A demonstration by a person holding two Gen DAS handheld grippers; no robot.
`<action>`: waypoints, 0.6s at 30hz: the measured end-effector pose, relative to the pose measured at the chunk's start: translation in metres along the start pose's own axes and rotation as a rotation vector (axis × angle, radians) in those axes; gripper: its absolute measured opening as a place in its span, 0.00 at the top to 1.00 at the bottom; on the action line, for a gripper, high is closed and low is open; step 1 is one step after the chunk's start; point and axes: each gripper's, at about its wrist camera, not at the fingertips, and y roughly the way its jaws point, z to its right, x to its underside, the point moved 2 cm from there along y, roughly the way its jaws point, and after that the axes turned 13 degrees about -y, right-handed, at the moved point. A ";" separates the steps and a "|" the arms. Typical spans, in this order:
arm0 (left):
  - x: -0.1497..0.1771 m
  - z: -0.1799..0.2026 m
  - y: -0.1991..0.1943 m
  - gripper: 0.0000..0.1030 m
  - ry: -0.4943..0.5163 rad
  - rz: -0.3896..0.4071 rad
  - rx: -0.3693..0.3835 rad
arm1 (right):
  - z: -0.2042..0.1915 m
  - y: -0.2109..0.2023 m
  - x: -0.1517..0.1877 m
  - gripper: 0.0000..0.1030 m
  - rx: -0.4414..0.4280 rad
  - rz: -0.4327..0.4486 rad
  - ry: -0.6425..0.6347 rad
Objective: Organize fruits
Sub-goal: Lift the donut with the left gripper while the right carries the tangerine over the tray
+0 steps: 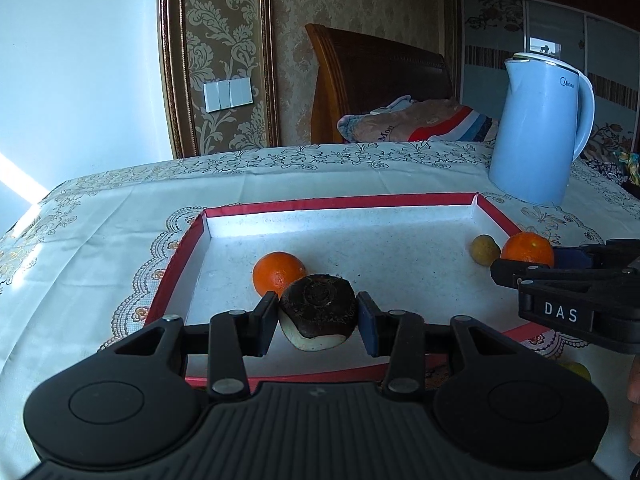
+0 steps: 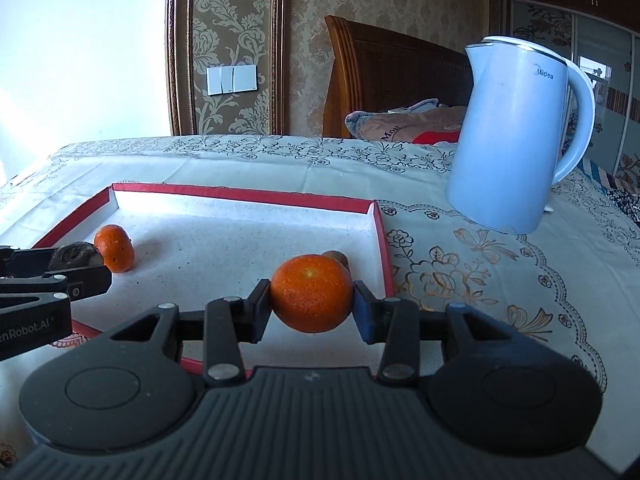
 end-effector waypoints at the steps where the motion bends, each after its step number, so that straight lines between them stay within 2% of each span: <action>1: 0.000 0.000 0.003 0.60 -0.004 -0.006 -0.001 | -0.002 0.003 0.000 0.61 0.004 -0.003 -0.006; 18: -0.002 -0.004 0.036 0.60 -0.014 -0.059 -0.060 | -0.007 0.041 0.000 0.61 -0.015 -0.098 0.024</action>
